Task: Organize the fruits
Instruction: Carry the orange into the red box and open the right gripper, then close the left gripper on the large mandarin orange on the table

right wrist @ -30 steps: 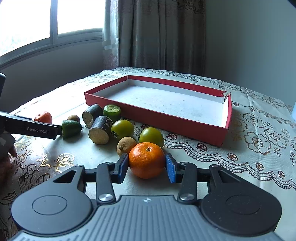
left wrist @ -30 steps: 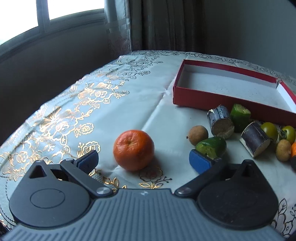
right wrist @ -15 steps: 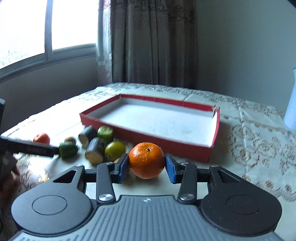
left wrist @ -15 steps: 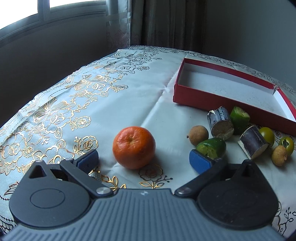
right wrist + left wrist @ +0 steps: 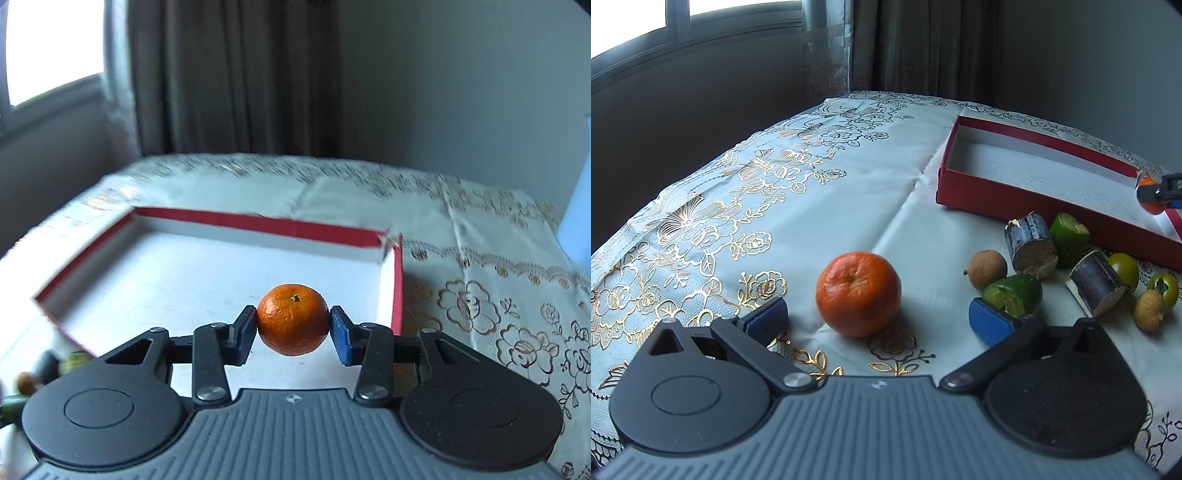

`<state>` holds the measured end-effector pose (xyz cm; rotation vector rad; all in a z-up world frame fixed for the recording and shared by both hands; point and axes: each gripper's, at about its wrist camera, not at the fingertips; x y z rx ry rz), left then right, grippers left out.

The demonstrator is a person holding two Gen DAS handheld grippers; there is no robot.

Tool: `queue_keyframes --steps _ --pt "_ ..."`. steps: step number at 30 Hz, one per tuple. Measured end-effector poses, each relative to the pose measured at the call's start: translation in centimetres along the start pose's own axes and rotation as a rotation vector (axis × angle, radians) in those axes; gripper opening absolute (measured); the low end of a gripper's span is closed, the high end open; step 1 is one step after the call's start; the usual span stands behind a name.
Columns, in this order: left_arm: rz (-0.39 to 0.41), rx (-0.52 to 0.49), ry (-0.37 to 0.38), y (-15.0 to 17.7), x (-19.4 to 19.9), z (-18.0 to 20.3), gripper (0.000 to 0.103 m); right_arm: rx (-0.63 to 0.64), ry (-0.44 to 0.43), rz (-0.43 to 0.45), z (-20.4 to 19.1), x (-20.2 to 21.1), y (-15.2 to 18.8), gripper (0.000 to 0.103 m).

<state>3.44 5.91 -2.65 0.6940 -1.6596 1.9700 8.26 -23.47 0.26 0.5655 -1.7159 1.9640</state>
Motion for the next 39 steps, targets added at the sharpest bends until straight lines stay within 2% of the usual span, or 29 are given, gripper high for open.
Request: queue_keyframes --steps 5,6,7,8,10,13,15,16,19,22,24,30,39 --pt "0.000 0.000 -0.001 0.0 0.0 0.0 0.103 0.014 0.016 -0.039 -0.1 -1.8 0.8 0.045" --pt "0.000 0.001 -0.001 0.0 0.0 0.0 0.103 0.029 0.017 -0.050 -0.2 -1.9 0.9 0.050" --pt "0.000 0.001 -0.001 0.0 0.0 0.0 0.103 0.040 0.017 -0.062 -0.3 -2.1 1.0 0.062" --pt "0.000 0.000 -0.001 0.0 0.0 0.0 0.103 0.046 0.025 -0.068 -0.4 -2.1 1.0 0.067" --pt "0.000 0.001 -0.001 0.0 0.0 0.0 0.103 0.032 0.053 -0.030 -0.3 -1.1 1.3 0.067" --pt "0.000 0.000 0.000 0.0 0.0 0.0 0.103 -0.009 0.020 0.053 0.4 1.8 2.3 0.068" --pt "0.000 0.003 0.005 0.0 0.0 -0.1 0.103 -0.024 0.018 0.120 0.9 4.4 3.5 0.075" --pt "0.000 0.004 0.008 0.0 0.0 -0.1 0.103 -0.027 0.016 0.150 1.1 5.5 4.3 0.083" --pt "0.025 0.033 0.041 0.1 0.7 -0.7 0.103 -0.028 0.022 0.227 1.7 8.4 6.7 0.084" --pt "0.071 0.067 0.066 0.6 2.0 -2.0 0.103 -0.031 0.040 0.259 2.1 9.8 8.4 0.084" --pt "0.100 0.092 0.077 1.1 2.8 -3.1 0.103 -0.043 0.021 0.266 2.4 9.9 8.9 0.084" --pt "0.184 0.087 0.045 0.9 4.4 -4.6 0.103 -0.044 -0.011 0.256 2.2 9.2 9.0 0.084" --pt "0.170 -0.041 0.029 0.3 3.1 -2.0 0.103 -0.062 -0.017 0.253 2.5 9.1 9.4 0.084"
Point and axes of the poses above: each gripper's, at about its wrist camera, not at the fingertips, and x roughly against the way its jaws point, z to its right, y to its underside, and after that the axes turned 11 degrees about x, right-handed
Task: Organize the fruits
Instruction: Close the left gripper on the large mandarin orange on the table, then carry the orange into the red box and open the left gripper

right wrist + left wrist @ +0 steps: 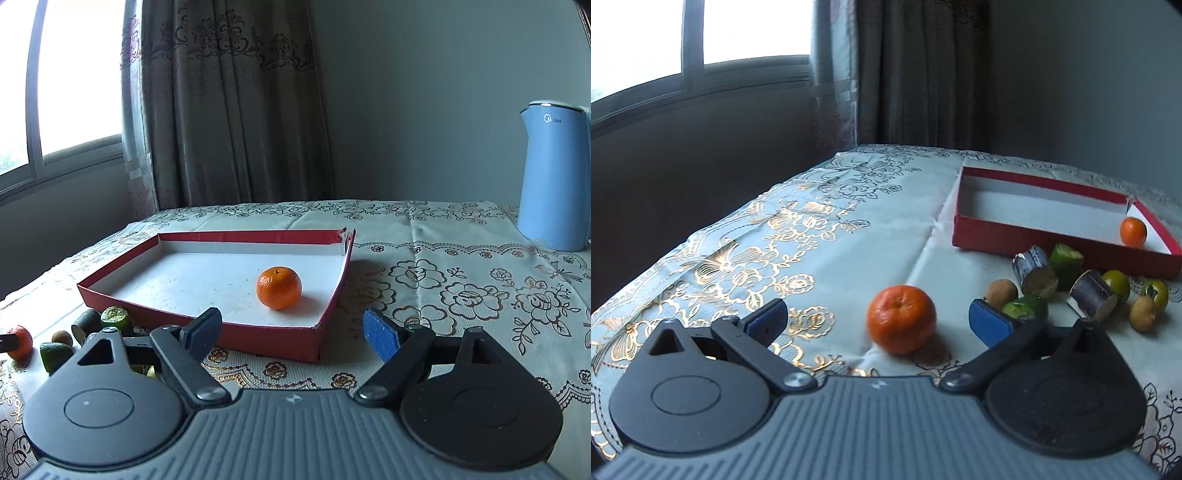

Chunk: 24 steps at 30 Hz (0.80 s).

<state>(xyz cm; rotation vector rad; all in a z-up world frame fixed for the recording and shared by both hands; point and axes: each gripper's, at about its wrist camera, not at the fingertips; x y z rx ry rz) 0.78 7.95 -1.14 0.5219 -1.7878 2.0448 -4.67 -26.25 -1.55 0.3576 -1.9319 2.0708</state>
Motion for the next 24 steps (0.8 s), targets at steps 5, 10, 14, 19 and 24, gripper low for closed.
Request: queue_keyframes --steps 5,10,14,19,24 --pt "-0.053 -0.005 -0.030 -0.4 -1.9 0.7 0.103 -0.001 0.003 -0.007 0.0 -0.1 0.1 0.084" --pt "-0.119 0.032 -0.041 -0.7 -3.4 -0.1 0.078 0.004 0.006 -0.017 -0.1 -0.3 0.1 0.084" --pt "-0.118 0.042 -0.020 -0.7 -3.4 -0.5 0.069 0.008 0.008 -0.026 -0.2 -0.4 0.1 0.084" --pt "-0.101 -0.001 0.026 -0.3 -2.8 0.4 0.041 0.011 0.011 -0.041 -0.3 -0.6 0.1 0.084" --pt "-0.101 0.025 0.048 -0.2 -2.5 -0.2 0.041 0.001 0.015 -0.050 -0.2 -0.8 0.1 0.084"
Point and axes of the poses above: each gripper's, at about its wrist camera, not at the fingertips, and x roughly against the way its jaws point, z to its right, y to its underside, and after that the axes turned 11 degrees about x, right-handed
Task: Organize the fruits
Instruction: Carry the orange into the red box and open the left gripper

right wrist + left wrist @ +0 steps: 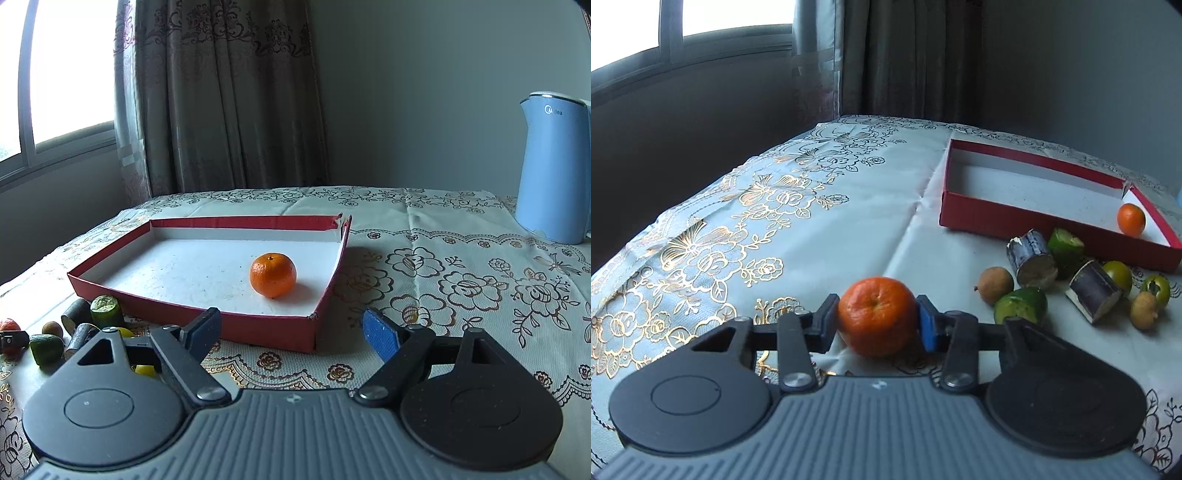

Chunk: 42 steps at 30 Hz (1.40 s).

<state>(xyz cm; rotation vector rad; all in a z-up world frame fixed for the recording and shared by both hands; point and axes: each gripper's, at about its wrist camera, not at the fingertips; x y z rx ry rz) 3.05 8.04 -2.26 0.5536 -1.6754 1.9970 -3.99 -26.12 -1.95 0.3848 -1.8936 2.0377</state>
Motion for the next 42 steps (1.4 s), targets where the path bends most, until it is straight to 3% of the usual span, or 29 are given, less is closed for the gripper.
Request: queue_keyframes --steps 9,17,26,37,39,42 --pt "0.030 0.015 0.051 -1.1 2.0 0.7 0.040 -0.001 0.017 -0.003 -0.1 0.0 0.0 0.084" --pt "0.113 -0.081 0.115 -6.1 2.4 6.7 0.040 -0.004 0.016 -0.014 0.0 -0.2 0.0 0.084" --pt "0.033 -0.107 0.133 -9.1 -3.9 12.0 0.040 -0.108 -0.027 -0.060 1.6 -1.2 0.3 0.084" --pt "-0.065 -0.098 0.051 -8.2 -9.4 12.2 0.041 -0.144 -0.047 -0.085 2.1 -1.7 0.5 0.084" --pt "-0.057 -0.100 0.033 -7.9 -9.4 11.9 0.051 -0.152 -0.050 -0.087 2.2 -1.8 0.5 0.084" --pt "-0.030 -0.105 0.070 -7.7 -8.1 11.5 0.072 -0.165 -0.054 -0.088 2.4 -1.9 0.5 0.084"
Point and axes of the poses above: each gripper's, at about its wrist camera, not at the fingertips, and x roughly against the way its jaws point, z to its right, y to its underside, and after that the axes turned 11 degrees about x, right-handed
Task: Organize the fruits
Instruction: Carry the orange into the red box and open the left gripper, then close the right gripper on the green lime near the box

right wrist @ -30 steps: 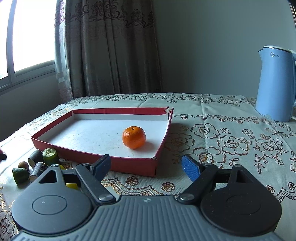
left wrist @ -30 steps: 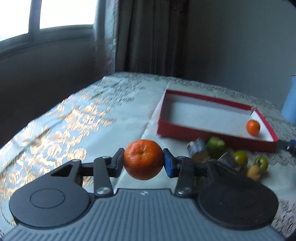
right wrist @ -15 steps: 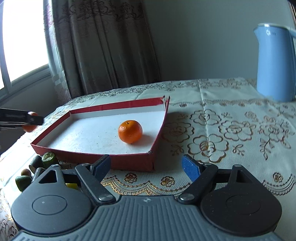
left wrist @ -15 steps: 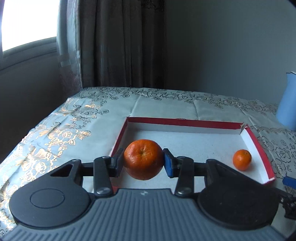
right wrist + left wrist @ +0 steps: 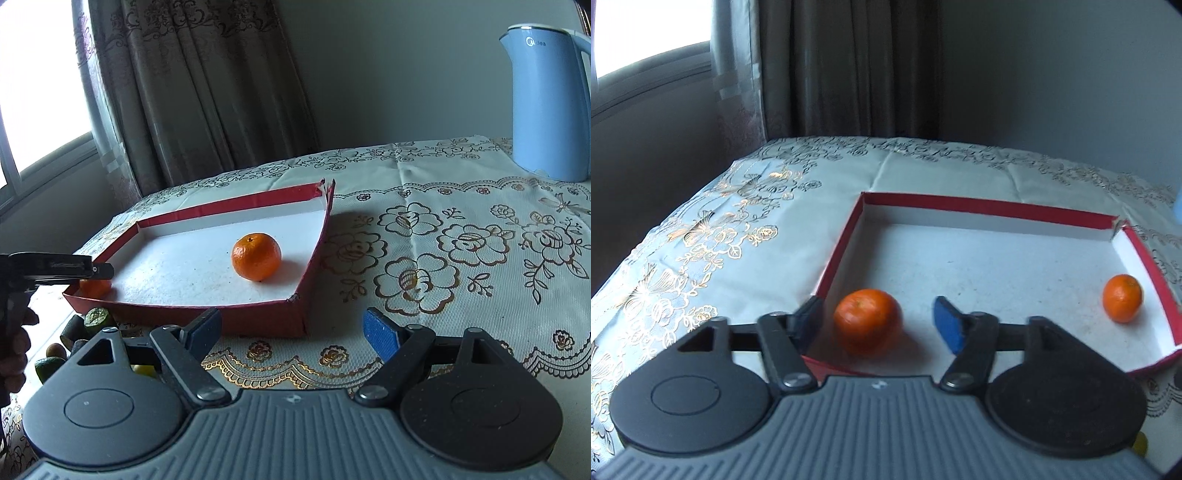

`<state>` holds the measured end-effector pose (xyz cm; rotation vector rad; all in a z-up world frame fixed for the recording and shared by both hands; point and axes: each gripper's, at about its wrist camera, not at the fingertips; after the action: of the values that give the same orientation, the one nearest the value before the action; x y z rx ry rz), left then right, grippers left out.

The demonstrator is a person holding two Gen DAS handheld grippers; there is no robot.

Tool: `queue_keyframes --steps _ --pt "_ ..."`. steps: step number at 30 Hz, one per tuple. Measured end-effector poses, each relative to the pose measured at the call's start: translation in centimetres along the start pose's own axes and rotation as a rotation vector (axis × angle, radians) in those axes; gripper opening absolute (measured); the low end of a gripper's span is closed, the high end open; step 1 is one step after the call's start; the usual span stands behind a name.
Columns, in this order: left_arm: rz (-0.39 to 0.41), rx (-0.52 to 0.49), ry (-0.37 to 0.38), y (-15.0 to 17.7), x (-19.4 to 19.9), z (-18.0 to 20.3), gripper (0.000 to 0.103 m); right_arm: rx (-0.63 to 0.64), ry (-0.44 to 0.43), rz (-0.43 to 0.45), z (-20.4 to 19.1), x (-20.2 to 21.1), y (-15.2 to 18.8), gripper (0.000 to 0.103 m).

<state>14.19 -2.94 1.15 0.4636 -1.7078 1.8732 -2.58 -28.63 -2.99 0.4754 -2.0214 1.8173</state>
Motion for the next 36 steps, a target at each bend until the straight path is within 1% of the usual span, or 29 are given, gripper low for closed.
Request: queue_keyframes --steps 1,2,3,6,7,9,12,14,17,19,21,23,25,28,32,36 --pt "0.023 -0.004 -0.003 0.1 0.8 0.0 0.085 -0.002 -0.001 -0.001 0.0 0.0 0.0 0.084" --pt "0.050 -0.006 -0.010 0.2 1.7 0.0 0.094 -0.004 -0.002 -0.001 0.1 0.0 0.0 0.084" --pt "0.076 -0.008 -0.003 0.4 2.8 -0.1 0.095 -0.007 -0.004 0.001 0.1 0.0 0.0 0.084" --pt "0.112 0.007 0.028 1.2 6.0 -1.1 0.097 -0.014 -0.010 0.006 0.3 0.1 0.0 0.084" --pt "0.131 0.018 0.033 1.8 7.2 -1.8 0.102 -0.016 -0.013 0.010 0.3 0.1 0.0 0.084" --pt "0.170 0.035 0.018 3.0 9.0 -3.5 0.103 -0.024 -0.016 0.019 0.4 0.3 0.1 0.084" --pt "0.196 0.093 -0.031 4.8 10.4 -6.7 0.103 -0.018 -0.020 0.035 0.3 0.6 0.1 0.084" --pt "0.191 0.131 -0.079 5.8 10.4 -8.6 0.103 0.002 -0.025 0.047 -0.1 0.8 0.1 0.084" --pt "0.171 0.162 -0.142 6.7 9.3 -10.6 0.103 0.052 -0.035 0.076 -0.9 1.4 0.1 0.084" --pt "0.163 0.180 -0.170 7.1 8.6 -11.6 0.103 0.085 -0.043 0.078 -1.5 1.8 0.0 0.084" --pt "0.105 0.204 -0.163 7.3 7.6 -12.5 0.103 0.118 -0.067 0.057 -2.4 2.0 0.0 0.084" --pt "0.129 0.226 -0.155 7.4 8.1 -13.0 0.103 0.164 -0.085 0.048 -3.4 2.2 0.2 0.084" --pt "0.117 0.227 -0.153 7.6 8.2 -13.1 0.103 0.201 -0.089 0.032 -4.2 2.3 0.5 0.084" --pt "0.114 0.214 -0.128 7.7 8.3 -13.0 0.103 0.257 -0.096 0.033 -5.4 2.5 0.8 0.084" --pt "0.133 0.213 -0.122 7.7 8.4 -12.8 0.103 0.293 -0.119 0.049 -6.4 2.7 0.9 0.084" --pt "0.130 0.223 -0.117 7.6 8.3 -12.9 0.103 0.325 -0.128 0.048 -7.7 2.4 0.9 0.084"
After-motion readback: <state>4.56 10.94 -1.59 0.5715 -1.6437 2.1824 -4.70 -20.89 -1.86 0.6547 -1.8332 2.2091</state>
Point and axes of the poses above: each gripper's, at about its wrist camera, not at the fingertips, and x roughly against the way its jaws point, z to its right, y to its underside, and after that the axes turned 11 degrees about x, right-handed
